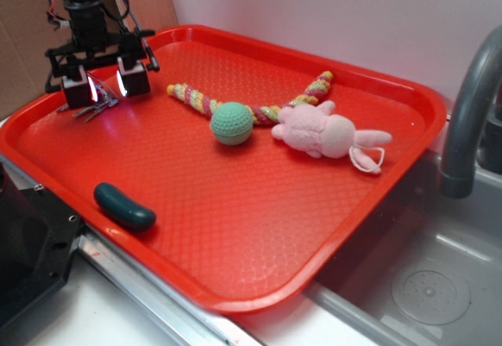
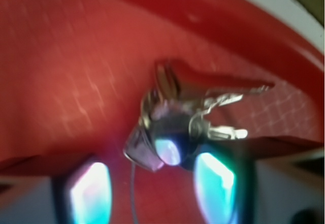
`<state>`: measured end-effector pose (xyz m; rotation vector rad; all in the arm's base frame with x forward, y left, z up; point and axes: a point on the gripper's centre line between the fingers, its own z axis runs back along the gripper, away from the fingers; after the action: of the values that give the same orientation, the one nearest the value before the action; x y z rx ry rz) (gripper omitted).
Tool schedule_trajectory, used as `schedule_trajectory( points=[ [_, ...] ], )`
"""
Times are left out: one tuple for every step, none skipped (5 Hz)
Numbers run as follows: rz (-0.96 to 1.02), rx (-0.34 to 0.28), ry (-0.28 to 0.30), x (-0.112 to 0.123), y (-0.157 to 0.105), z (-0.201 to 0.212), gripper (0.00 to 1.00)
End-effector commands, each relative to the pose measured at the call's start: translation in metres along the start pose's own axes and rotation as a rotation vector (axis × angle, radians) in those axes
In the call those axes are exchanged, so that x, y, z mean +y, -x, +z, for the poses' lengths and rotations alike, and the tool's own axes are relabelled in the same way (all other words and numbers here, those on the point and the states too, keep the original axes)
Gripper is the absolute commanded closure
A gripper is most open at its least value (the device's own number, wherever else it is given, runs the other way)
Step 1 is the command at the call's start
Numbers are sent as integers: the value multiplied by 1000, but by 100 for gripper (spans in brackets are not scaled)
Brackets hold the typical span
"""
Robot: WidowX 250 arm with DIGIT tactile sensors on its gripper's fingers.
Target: Grab the silver keys.
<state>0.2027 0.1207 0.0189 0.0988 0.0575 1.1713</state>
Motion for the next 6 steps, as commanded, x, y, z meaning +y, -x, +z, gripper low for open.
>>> schedule_trajectory(
  points=[
    [-31,-44,-53,2,12,-12,100],
    [-40,-59,-55,2,13,-8,100],
    [-47,-56,-43,3,14,-3,100],
    [-63,-41,-15,6,14,5,100],
    [-75,-24,13,17,15,30,100],
    [-126,-35,22,31,27,79,100]
  ],
)
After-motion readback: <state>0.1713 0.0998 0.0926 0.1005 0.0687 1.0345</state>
